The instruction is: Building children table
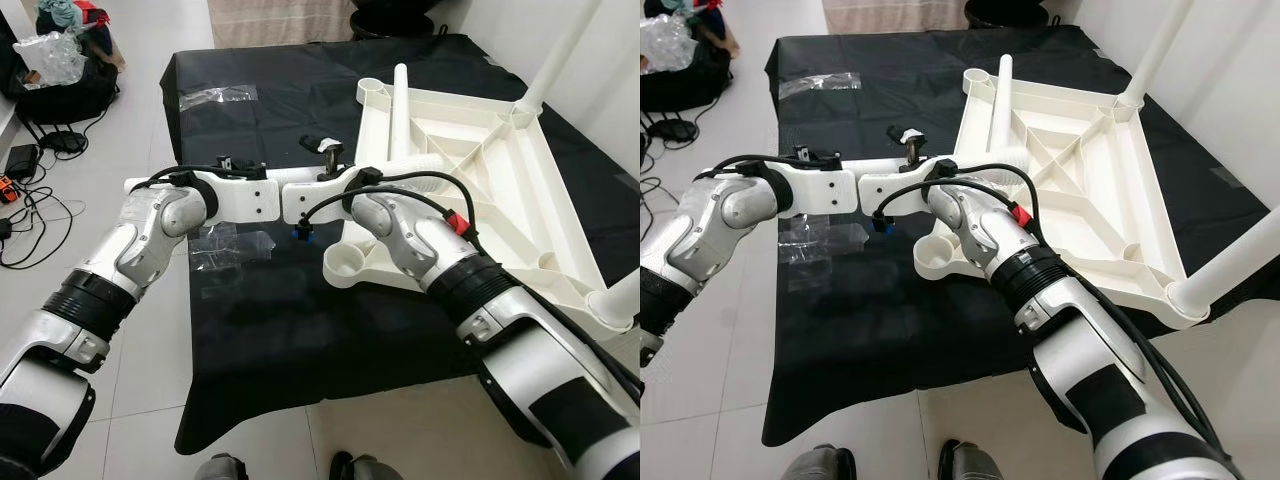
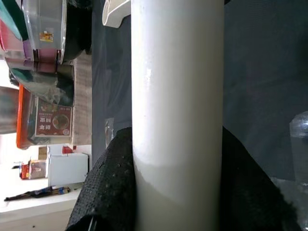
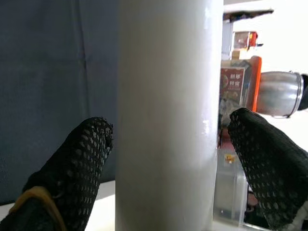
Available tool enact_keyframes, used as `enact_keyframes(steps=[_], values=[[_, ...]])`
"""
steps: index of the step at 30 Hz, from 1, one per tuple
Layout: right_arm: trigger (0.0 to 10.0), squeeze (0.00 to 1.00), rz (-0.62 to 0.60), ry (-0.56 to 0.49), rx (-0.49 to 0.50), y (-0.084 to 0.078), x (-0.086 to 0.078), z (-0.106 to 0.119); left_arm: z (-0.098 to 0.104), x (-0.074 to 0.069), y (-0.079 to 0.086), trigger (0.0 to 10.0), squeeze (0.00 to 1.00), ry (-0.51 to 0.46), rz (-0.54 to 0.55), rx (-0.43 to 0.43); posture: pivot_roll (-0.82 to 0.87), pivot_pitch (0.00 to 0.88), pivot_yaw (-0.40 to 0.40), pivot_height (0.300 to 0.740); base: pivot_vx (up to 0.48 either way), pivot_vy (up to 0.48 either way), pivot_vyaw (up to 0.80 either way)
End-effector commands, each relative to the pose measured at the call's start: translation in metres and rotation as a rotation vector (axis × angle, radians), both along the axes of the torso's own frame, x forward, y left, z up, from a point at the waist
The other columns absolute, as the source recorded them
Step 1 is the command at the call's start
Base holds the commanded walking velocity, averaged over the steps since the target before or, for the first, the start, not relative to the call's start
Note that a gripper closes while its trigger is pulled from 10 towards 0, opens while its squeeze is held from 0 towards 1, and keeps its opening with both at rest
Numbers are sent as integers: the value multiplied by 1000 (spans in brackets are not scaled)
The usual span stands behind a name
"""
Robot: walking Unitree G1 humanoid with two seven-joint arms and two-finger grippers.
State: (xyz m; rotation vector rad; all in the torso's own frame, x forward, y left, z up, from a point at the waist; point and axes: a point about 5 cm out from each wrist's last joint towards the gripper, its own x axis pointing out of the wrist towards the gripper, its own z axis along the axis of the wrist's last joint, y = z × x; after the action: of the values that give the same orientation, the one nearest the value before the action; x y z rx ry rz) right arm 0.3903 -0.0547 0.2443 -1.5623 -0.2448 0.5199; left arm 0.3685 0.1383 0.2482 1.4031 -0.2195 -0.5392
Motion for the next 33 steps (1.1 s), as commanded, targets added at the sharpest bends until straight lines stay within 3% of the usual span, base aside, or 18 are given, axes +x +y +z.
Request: enact_keyframes(steps=[1, 5, 6, 25, 26, 32, 33], values=[[10000, 0, -12, -16, -8, 1, 2, 3, 9, -4, -15, 10000, 0, -31, -59, 9, 19, 102, -47, 740, 0, 0, 0], [10000, 0, -35, 0, -24, -1, 5, -3, 13, -6, -22, 10000, 0, -41, -81, -1, 20, 107, -50, 740, 0, 0, 0], [0, 0, -44, -2, -27, -3, 6, -4, 13, -7, -23, 10000, 0, -42, -86, -1, 19, 107, -50, 740, 0, 0, 0], [0, 0, -107, -19, -36, -11, 15, -3, 24, -12, -36, 10000, 0, -88, -104, -63, 15, 118, -55, 740, 0, 0, 0], [0, 0, -113, -16, -33, -12, 15, -4, 24, -11, -36, 10000, 1000, -91, -92, -61, 15, 118, -55, 740, 0, 0, 0], [0, 0, -134, -38, 10, -15, 18, 1, 27, -10, -33, 10000, 1000, -109, -65, -52, 16, 122, -50, 740, 0, 0, 0], [0, 0, -133, -59, 26, -15, 19, 5, 27, -10, -33, 10000, 867, -96, -65, -43, 16, 122, -50, 740, 0, 0, 0]])
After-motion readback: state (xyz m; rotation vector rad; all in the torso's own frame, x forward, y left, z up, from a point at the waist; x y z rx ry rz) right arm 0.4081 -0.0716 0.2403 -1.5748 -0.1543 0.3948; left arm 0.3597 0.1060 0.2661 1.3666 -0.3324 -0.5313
